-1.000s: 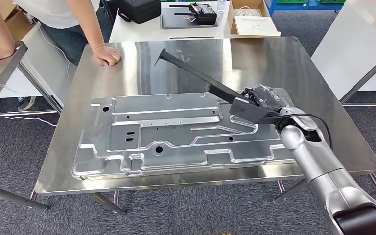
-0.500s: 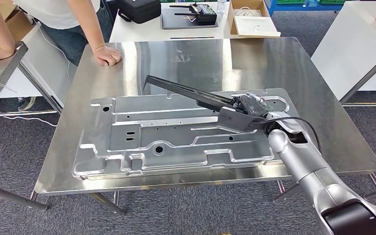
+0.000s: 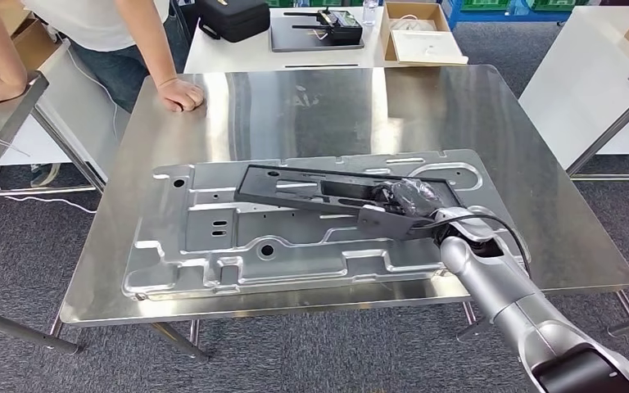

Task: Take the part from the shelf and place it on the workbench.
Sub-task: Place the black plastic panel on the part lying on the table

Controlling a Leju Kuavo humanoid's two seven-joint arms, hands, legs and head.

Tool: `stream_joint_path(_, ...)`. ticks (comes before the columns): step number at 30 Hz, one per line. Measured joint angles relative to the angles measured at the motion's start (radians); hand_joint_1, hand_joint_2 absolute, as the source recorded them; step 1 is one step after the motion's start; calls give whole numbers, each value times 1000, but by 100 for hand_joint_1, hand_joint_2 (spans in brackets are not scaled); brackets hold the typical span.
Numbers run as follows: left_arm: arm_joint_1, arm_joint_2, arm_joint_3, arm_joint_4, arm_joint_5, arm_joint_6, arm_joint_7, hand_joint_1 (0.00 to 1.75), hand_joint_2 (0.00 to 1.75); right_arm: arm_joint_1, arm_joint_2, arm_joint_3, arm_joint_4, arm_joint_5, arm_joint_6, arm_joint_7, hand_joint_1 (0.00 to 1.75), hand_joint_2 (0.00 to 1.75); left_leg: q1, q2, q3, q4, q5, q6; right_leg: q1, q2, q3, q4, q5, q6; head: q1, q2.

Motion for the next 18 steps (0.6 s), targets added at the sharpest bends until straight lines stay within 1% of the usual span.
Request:
stream_joint_path(3,-2,-1,0,0,0,3,0,0,175,15,2,6,5,-1,0,0,0,0,0,0,1,0,0,0,0,0,1,0,1,1,0,0)
stream_joint_path(7,-4,-1,0,0,-3,7,-6,0,0,46,2,9,11,-6,-4,0,0,0,-1,0,1,0,0,0,0,0,1,-1,1,1,0,0)
stream_joint_path(14,-5,-1,0,0,-7,17,-2,0,0,67,2,9,10,-18,-15,-6,0,0,0,0,1,0,0,0,0,0,1,-1,1,1,0,0)
stream_joint_path(18,-4,-1,2,0,-6,18,0,0,0,91,-7,-20,-16,-99,-20,-32,0,0,0,0,1,0,0,0,0,0,1,-1,1,1,0,0)
